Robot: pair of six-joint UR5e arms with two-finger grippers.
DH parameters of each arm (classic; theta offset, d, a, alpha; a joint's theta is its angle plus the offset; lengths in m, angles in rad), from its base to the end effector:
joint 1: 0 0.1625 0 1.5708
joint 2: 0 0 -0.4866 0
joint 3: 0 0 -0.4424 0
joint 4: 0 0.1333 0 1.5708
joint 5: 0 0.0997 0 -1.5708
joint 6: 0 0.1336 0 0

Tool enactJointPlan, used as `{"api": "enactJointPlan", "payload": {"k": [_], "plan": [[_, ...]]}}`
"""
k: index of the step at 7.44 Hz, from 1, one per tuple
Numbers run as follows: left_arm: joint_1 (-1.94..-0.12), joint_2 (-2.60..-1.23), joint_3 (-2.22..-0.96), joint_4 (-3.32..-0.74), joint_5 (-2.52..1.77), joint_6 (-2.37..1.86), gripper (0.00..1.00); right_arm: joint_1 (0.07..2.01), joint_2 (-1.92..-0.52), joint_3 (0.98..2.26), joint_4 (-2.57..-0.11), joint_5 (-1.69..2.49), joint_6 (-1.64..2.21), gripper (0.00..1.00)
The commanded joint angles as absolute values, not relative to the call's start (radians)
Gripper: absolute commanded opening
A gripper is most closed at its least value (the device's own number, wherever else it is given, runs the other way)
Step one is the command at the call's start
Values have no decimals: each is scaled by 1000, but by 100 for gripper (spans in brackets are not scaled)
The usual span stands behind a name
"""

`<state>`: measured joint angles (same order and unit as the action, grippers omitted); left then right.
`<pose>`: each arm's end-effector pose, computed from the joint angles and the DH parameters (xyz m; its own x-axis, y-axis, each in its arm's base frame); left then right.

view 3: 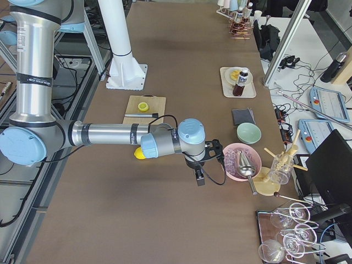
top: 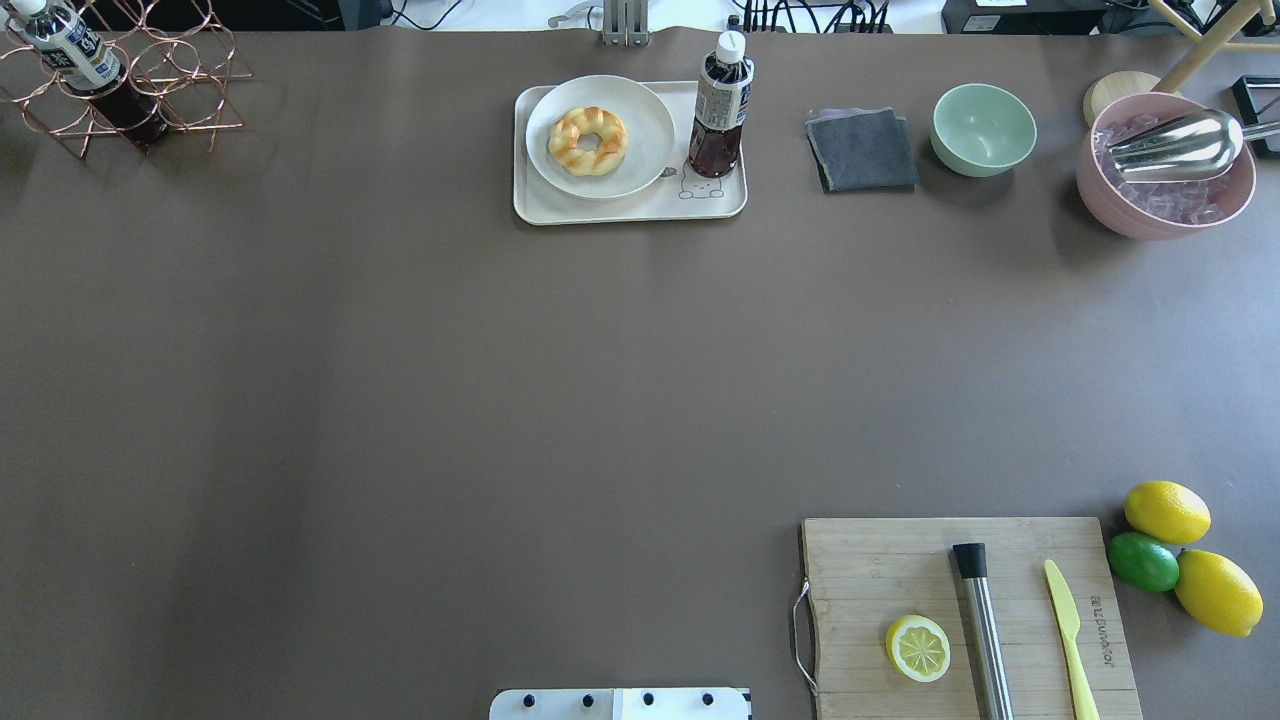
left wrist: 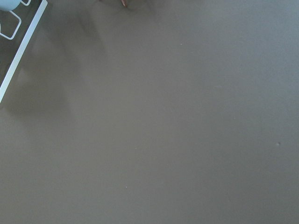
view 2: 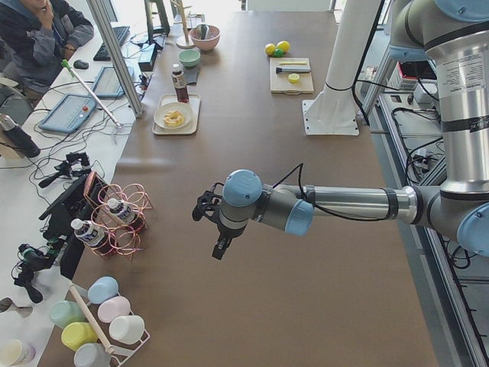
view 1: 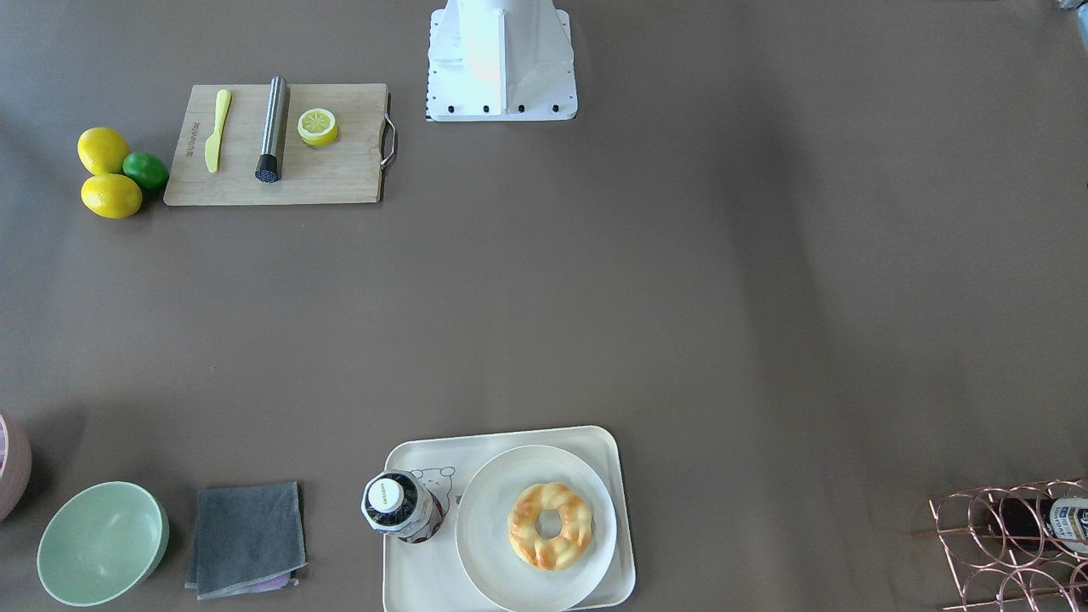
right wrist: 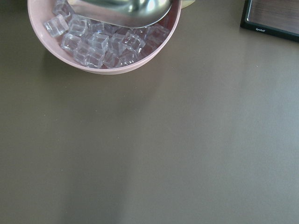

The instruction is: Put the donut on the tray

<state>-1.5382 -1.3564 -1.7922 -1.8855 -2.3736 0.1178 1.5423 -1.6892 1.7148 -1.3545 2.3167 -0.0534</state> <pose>-0.0221 -0.4638 0.6914 0.6785 0.3597 -0.6405 -0.1114 0.9122 0.3942 0.0282 -0.5061 0.7058 0.7270 -0.2350 0.6451 0.0666 0.9593 0.2744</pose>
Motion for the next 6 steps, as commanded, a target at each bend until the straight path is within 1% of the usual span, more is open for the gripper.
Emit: {"api": "enactJointPlan", "payload": {"k": [1,6], "plan": [[-1549,-1344,-1835,-1807,-2390,120,98,1543,-1743,1772,-1355,2277,-48,100],[-1549,-1335,-1870,-1799,-2382,120,98,1543,-1741,1772,-1355,2241,-43,100]]}}
